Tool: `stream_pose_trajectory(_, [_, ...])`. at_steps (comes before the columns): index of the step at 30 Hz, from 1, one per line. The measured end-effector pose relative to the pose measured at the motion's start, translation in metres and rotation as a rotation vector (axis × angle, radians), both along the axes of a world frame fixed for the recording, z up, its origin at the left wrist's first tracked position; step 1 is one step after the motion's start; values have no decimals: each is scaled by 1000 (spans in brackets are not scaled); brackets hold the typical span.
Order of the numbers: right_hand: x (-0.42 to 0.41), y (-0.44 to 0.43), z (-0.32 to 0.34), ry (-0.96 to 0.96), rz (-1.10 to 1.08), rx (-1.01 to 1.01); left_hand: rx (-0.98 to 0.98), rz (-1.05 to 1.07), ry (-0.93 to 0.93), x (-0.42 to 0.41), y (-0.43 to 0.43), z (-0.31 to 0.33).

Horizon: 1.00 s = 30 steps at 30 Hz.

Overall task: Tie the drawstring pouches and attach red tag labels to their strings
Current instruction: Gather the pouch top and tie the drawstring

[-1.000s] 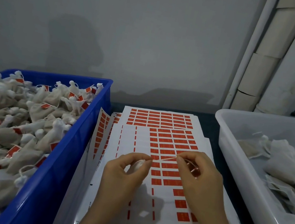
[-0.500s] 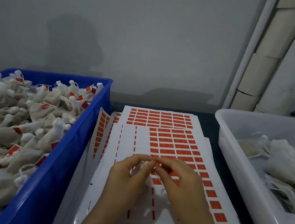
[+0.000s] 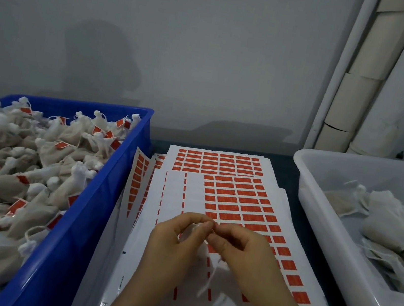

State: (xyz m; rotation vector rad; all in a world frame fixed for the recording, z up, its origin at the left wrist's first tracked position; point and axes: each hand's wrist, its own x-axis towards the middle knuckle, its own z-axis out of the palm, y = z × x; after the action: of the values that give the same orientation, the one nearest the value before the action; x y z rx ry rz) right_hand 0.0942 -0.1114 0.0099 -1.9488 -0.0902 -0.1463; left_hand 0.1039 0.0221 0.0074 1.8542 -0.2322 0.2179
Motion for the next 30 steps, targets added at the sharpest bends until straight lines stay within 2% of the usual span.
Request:
stream_pose_trajectory(9, [-1, -6, 1, -119, -117, 18, 37, 20, 20, 0, 0, -1])
stream_pose_trajectory(15, [-2, -10, 3, -156, -150, 100, 28, 59, -118, -1, -1, -2])
stream_pose_trajectory(18, [-2, -9, 4, -170, -102, 114, 281, 87, -340, 1, -1, -7])
stream_pose_trajectory(20, [-5, -4, 3, -180, -54, 108, 393, 215, -410, 1, -2, -10])
stream_pose_trajectory(22, [-7, 2, 1, -206, -22, 104, 338, 271, -235, -1, -2, -6])
stream_pose_trajectory(25, [-8, 7, 0, -264, 12, 8, -60, 14, 289, 1, 1, 2])
stream_pose_trajectory(26, [-8, 7, -1, -299, 10, -78, -115, -25, 435, 3, 1, 5])
stream_pose_trajectory(28, [-8, 9, -4, -366, 17, -217, -69, -75, 655, 8, 4, 8])
stream_pose_trajectory(30, [-9, 11, -6, -387, 50, -279, -81, -108, 739, 12, 6, 9])
